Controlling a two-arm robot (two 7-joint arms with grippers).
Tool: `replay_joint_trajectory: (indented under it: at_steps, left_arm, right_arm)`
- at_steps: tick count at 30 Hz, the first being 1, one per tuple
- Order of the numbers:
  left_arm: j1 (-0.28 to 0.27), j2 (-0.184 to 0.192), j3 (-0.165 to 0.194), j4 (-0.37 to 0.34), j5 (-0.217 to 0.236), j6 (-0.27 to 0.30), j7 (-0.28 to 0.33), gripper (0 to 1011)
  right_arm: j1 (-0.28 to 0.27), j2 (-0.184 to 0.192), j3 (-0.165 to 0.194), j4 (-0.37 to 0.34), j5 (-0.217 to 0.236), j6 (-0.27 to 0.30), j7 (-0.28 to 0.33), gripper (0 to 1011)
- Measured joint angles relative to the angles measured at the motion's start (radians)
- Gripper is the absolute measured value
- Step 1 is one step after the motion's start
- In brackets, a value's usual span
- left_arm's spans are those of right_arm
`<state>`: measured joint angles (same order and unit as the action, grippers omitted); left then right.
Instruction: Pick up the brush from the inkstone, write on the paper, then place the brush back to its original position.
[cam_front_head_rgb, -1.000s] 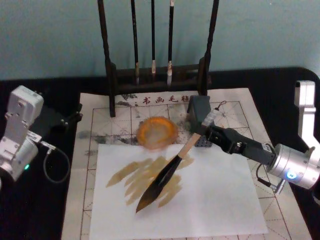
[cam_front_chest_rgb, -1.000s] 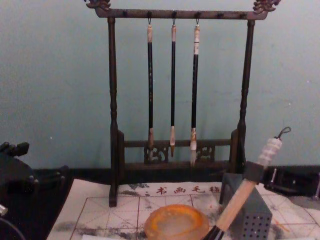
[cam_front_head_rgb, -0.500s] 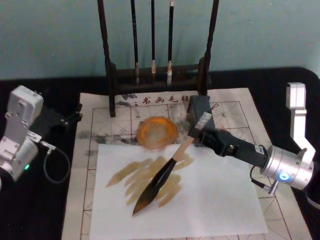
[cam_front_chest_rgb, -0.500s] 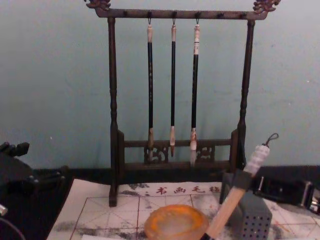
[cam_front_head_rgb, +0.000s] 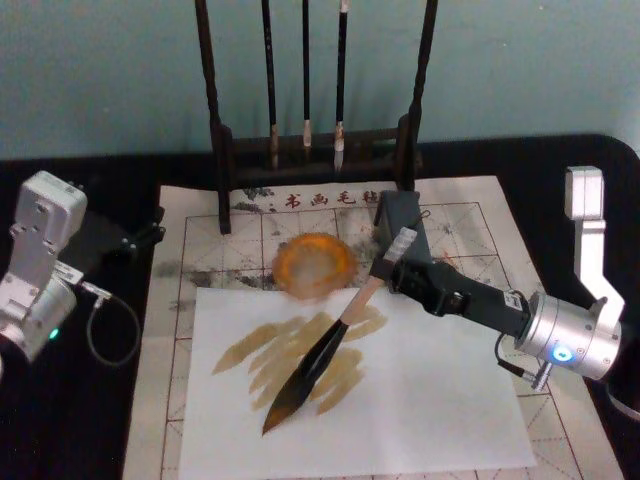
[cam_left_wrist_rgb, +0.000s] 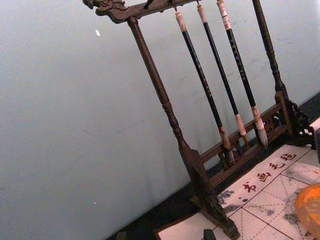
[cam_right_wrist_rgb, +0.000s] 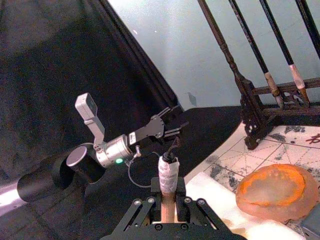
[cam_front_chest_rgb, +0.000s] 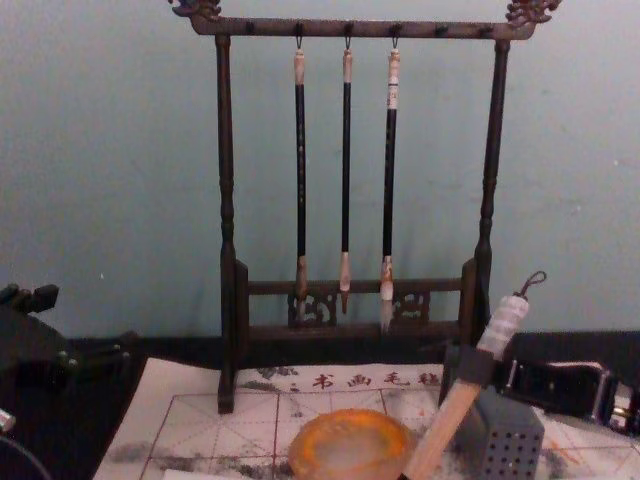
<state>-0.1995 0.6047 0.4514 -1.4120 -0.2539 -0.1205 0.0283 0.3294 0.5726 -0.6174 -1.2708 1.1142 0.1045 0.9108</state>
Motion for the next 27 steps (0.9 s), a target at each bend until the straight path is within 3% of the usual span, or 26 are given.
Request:
replay_joint_trajectory:
  at_steps: [27]
  left_arm:
    - [0.0, 0.0, 0.0, 0.0, 0.0, 0.0, 0.0, 1001]
  right_arm:
    - [0.005, -0.006, 0.005, 0.016, -0.027, -0.008, -0.004, 175]
